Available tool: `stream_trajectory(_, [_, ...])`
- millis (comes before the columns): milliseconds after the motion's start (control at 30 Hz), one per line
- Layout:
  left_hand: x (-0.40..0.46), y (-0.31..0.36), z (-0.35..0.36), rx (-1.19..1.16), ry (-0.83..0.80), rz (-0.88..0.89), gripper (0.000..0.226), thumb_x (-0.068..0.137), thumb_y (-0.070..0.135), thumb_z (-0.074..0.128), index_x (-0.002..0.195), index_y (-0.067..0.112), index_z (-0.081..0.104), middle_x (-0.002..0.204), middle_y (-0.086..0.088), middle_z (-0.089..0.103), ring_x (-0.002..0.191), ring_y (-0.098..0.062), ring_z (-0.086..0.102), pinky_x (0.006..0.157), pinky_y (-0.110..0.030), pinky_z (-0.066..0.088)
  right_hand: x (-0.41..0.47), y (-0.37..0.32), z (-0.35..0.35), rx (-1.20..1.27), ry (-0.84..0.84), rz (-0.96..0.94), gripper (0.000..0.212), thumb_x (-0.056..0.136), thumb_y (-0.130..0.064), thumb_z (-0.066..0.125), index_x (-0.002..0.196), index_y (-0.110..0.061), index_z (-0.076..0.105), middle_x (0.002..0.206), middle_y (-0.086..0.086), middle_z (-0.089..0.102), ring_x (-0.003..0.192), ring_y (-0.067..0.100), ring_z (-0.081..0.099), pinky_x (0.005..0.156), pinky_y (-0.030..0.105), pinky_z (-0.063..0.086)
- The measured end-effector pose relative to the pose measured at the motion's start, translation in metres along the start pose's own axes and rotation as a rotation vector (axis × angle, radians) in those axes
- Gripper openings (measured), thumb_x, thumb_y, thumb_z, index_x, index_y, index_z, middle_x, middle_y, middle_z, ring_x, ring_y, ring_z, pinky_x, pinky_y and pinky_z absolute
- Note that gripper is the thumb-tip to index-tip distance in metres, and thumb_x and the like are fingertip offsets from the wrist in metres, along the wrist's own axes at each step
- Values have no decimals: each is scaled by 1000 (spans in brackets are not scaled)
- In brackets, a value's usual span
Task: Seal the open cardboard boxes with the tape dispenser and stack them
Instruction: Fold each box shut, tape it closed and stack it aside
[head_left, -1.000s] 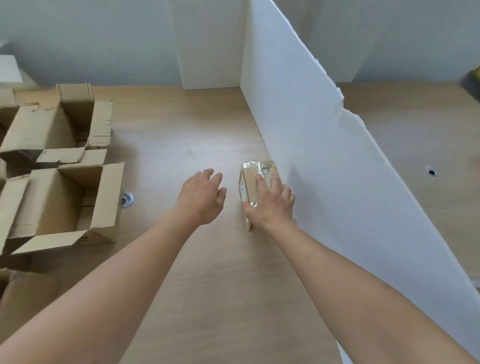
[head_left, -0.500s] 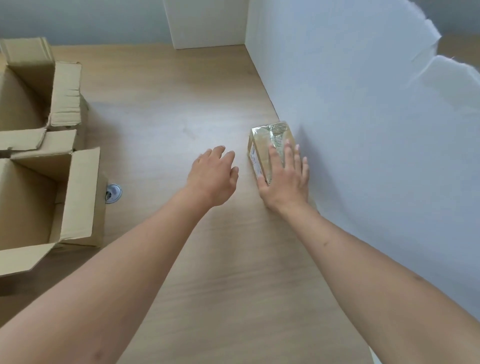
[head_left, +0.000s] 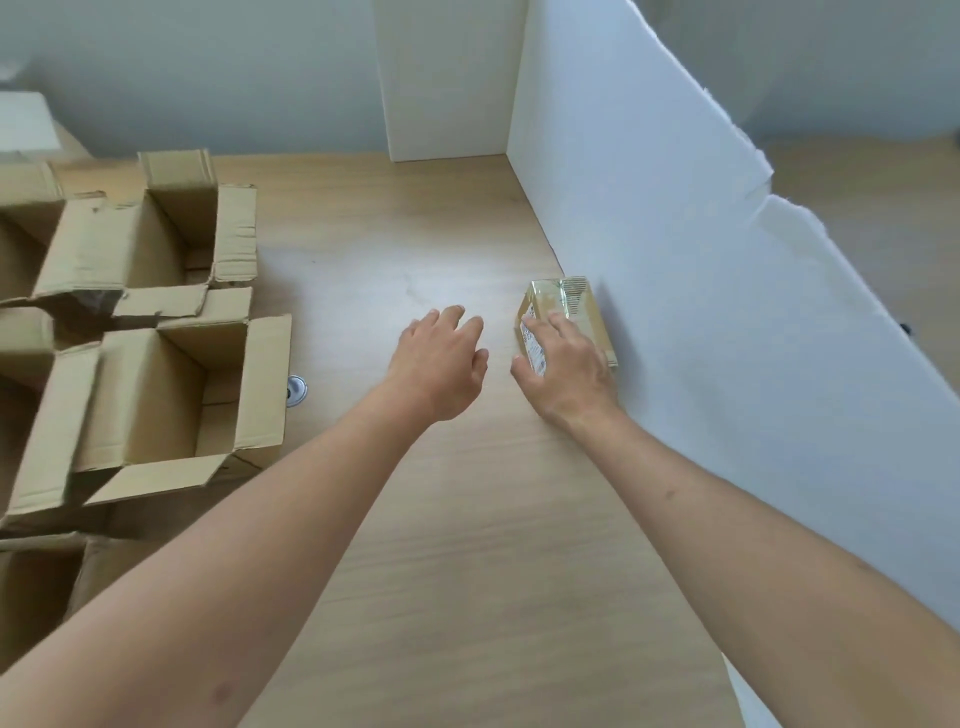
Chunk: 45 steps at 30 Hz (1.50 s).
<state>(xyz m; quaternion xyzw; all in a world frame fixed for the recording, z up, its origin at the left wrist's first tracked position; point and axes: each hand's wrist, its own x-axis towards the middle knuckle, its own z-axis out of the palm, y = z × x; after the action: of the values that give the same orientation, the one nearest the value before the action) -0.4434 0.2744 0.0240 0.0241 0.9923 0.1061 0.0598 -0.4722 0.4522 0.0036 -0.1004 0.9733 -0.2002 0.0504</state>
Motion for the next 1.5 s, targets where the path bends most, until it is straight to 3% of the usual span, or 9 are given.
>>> stream_trajectory(300, [-88, 3, -60, 29, 45, -39, 43, 106, 37, 41, 142, 15, 49, 157, -9, 41, 137, -33, 43, 110, -44, 35, -76, -56, -62, -36, -7, -86, 56, 98, -51, 50, 150, -27, 48, 160, 2, 39, 148, 21, 35, 119, 43, 30])
stream_trajectory(633, [-231, 32, -91, 40, 176, -218, 45, 106, 40, 41, 144, 16, 49, 155, -8, 43, 136, -30, 46, 109, -42, 38, -175, -91, -93, -57, -11, -312, 58, 98, -55, 47, 149, -27, 49, 160, 3, 39, 147, 20, 35, 117, 41, 31])
stream_trajectory(767, [-300, 42, -92, 54, 217, -299, 40, 105, 38, 41, 136, 15, 53, 143, -7, 52, 123, -31, 53, 102, -42, 42, -225, -107, -93, -61, -46, -433, 58, 99, -54, 46, 148, -25, 50, 158, 2, 42, 143, 21, 40, 114, 42, 34])
stream_trajectory(933, [-382, 35, -85, 51, 236, -393, 44, 104, 37, 41, 142, 16, 52, 141, -6, 54, 125, -29, 53, 105, -46, 44, -287, -137, -81, -80, -108, -573, 55, 99, -51, 47, 146, -21, 53, 154, 2, 47, 139, 22, 45, 112, 41, 35])
stream_trajectory(1067, [-438, 15, -73, 51, 235, -487, 47, 105, 38, 41, 143, 13, 53, 144, -10, 53, 132, -30, 50, 110, -48, 40, -323, -168, -66, -88, -140, -638, 48, 98, -48, 48, 132, -17, 62, 137, 3, 59, 124, 25, 55, 102, 42, 43])
stream_trajectory(1200, [-486, -16, -62, 11, 236, -546, 47, 104, 38, 43, 143, 13, 52, 146, -10, 51, 132, -30, 49, 112, -49, 38, -353, -203, -43, -83, -176, -689, 52, 99, -50, 47, 140, -21, 57, 143, -1, 56, 127, 24, 54, 103, 42, 43])
stream_trajectory(1333, [-528, -56, -50, -22, 233, -566, 43, 104, 38, 42, 136, 13, 55, 136, -10, 54, 125, -31, 52, 106, -47, 43, -377, -245, -6, -109, -215, -695, 51, 98, -51, 46, 140, -23, 56, 145, -2, 55, 128, 23, 54, 101, 40, 44])
stream_trajectory(1500, [-569, -120, -38, -42, 180, -550, 44, 104, 39, 42, 138, 14, 55, 142, -8, 54, 131, -28, 50, 109, -47, 42, -404, -300, 44, -109, -271, -645, 46, 98, -49, 46, 134, -23, 59, 141, 0, 57, 125, 24, 55, 101, 43, 47])
